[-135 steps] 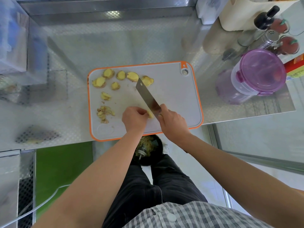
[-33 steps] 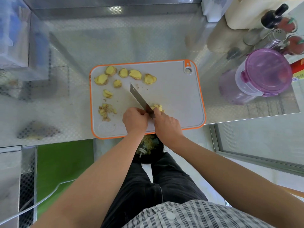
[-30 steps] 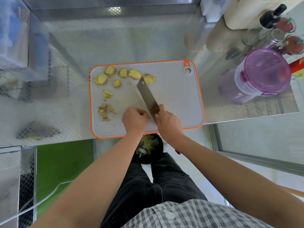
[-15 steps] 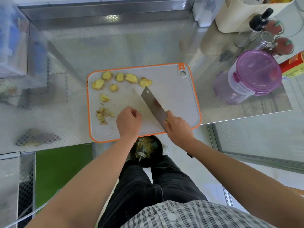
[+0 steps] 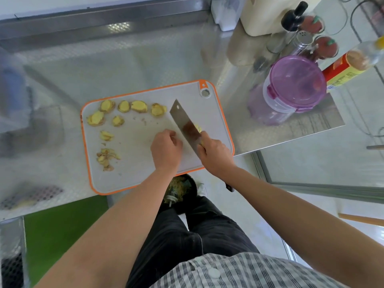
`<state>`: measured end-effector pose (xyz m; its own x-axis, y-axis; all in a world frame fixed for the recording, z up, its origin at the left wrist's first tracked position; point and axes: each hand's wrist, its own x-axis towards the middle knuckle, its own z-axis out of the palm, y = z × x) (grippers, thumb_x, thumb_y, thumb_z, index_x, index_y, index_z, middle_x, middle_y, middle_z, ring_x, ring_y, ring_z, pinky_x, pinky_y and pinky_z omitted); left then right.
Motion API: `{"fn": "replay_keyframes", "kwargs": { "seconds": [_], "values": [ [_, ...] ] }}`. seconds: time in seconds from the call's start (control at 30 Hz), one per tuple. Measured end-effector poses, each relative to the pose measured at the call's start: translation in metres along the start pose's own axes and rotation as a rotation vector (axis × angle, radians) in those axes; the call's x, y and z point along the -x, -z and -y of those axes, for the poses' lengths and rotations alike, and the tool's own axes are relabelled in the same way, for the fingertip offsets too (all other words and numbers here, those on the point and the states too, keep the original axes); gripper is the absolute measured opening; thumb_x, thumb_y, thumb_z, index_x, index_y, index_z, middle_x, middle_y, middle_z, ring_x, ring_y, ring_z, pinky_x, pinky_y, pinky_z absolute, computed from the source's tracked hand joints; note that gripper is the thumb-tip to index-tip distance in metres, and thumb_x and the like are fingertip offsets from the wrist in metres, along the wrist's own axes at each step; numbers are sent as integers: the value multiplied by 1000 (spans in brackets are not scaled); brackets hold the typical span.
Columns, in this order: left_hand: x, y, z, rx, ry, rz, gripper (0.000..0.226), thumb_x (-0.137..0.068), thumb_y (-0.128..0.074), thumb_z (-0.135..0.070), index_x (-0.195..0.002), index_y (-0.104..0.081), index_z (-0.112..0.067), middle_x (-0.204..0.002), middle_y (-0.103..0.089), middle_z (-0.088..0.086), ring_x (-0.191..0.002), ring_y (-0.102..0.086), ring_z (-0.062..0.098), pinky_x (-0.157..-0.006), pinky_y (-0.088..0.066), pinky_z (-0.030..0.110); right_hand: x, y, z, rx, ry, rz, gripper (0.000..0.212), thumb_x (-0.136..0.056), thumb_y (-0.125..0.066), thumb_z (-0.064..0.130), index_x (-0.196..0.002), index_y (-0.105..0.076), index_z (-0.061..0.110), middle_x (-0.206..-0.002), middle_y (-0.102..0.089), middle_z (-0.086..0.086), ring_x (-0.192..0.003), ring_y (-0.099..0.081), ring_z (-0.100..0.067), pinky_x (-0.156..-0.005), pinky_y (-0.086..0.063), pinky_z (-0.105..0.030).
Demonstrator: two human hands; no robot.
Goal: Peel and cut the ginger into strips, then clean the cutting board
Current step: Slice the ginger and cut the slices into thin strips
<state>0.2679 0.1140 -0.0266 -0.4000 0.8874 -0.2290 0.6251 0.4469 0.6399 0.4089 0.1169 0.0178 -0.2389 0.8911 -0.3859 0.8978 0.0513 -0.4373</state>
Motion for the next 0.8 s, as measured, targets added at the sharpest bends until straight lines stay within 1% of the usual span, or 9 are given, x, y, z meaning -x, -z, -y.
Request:
{"fn": "replay_keyframes", "kwargs": {
  "seconds": [0.07, 0.17, 0.27, 0.37, 0.47, 0.53, 0.63, 0.7, 0.8],
  "values": [
    [-3, 0, -4, -11, 2, 0, 25, -87, -58, -12, -110, -67, -9, -102, -67, 10, -96, -61, 26, -82, -40, 29, -1, -1, -4, -1, -1, -6, 19, -98, -37, 18, -113, -40, 7, -77, -48, -9, -70, -45, -33, -59, -30, -34],
    [-10, 5, -5, -37, -41, -28, 26, -85, -59, -11, -109, -66, -8, -99, -64, 11, -92, -59, 28, -82, -41, 32, -10, 5, -16, -42, -117, -104, 12, -96, -37, 15, -106, -38, 8, -69, -45, -7, -67, -45, -34, -56, -29, -35],
    [-25, 13, -6, -158, -137, -113, 32, -81, -62, -9, -113, -63, -9, -106, -55, 14, -100, -52, 32, -84, -42, 38, -21, 14, -17, -63, -123, -111, 5, -96, -36, 15, -97, -32, 12, -65, -40, -3, -64, -39, -31, -53, -26, -35],
    [-51, 23, -10, -409, -294, -141, 46, -76, -65, -9, -121, -56, -11, -120, -53, 14, -112, -46, 34, -93, -39, 41, -33, 19, -4, -71, -26, -76, 17, -97, -38, 17, -111, -39, 8, -69, -44, -6, -64, -40, -30, -53, -28, -35],
    [-76, 32, -13, -577, -367, -23, 61, -75, -65, -11, -133, -48, -12, -137, -47, 12, -123, -40, 35, -96, -37, 44, -43, 22, 6, -76, 3, -27, 18, -99, -38, 18, -113, -40, 7, -73, -44, -6, -65, -41, -29, -54, -27, -34],
    [-88, 34, -16, -668, -400, 65, 57, -75, -65, -13, -130, -51, -10, -128, -51, 14, -117, -43, 35, -91, -40, 44, -49, 23, 10, -73, 6, -10, 18, -99, -38, 19, -113, -41, 7, -75, -45, -6, -67, -43, -29, -57, -30, -33],
    [-97, 35, -20, -732, -456, 104, 36, -75, -65, -9, -110, -59, -4, -109, -53, 19, -102, -47, 37, -83, -39, 44, -55, 23, 12, -73, 2, 3, 18, -99, -39, 19, -113, -42, 7, -77, -47, -7, -68, -44, -29, -59, -33, -33],
    [-99, 35, -22, -733, -467, 124, 28, -76, -66, -8, -103, -58, -1, -103, -53, 21, -97, -49, 38, -82, -39, 44, -58, 23, 13, -75, 2, 5, 16, -99, -39, 18, -112, -42, 8, -76, -46, -4, -67, -45, -27, -58, -32, -32],
    [-96, 35, -22, -692, -458, 147, 27, -78, -66, -10, -101, -57, 2, -101, -53, 23, -95, -50, 39, -82, -39, 44, -59, 22, 14, -78, 4, 5, 18, -99, -40, 18, -113, -43, 8, -78, -47, -4, -68, -46, -26, -58, -32, -31]
  ]
}}
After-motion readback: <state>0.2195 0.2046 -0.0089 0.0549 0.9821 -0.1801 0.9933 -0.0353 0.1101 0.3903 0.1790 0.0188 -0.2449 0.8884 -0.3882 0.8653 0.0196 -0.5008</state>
